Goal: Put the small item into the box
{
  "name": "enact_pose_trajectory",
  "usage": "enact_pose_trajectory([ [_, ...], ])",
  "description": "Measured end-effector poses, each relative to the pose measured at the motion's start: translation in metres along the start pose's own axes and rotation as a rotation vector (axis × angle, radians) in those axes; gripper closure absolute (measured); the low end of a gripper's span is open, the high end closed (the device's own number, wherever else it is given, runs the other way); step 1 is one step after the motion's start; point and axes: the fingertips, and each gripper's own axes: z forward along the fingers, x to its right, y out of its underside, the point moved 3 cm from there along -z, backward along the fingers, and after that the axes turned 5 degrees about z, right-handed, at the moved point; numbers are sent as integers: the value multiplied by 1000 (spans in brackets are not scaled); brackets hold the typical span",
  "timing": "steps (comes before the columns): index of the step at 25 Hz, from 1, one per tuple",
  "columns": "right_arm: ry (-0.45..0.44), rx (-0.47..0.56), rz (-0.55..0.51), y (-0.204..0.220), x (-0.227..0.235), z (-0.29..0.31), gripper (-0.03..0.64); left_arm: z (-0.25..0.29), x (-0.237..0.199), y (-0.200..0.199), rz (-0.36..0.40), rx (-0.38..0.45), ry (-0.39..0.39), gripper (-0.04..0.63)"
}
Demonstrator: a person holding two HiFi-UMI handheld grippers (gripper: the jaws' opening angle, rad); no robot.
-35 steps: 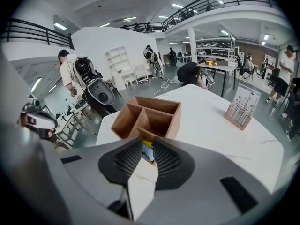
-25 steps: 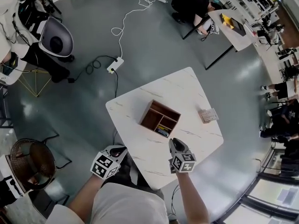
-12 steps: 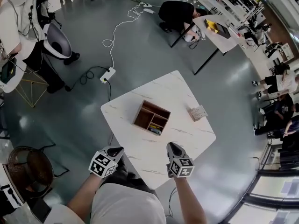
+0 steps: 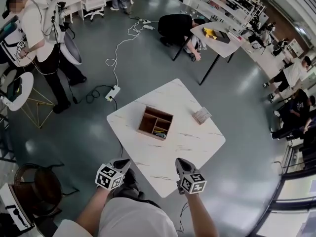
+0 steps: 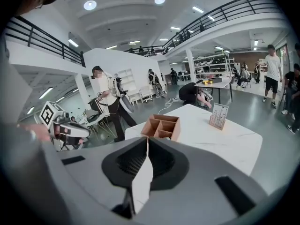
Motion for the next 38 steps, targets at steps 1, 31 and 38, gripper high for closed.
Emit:
enact_pose_trajectory([
  [1,-4,7,2,4,-3,-8,586,-3,6,5,1,-1,1,581],
  [31,19,202,81,59,-81,-169,589,-127,83,56,136,1,24,581],
  [38,56,250,76,49,-95,-170,591,-136,55,52,144,-3,40,581],
])
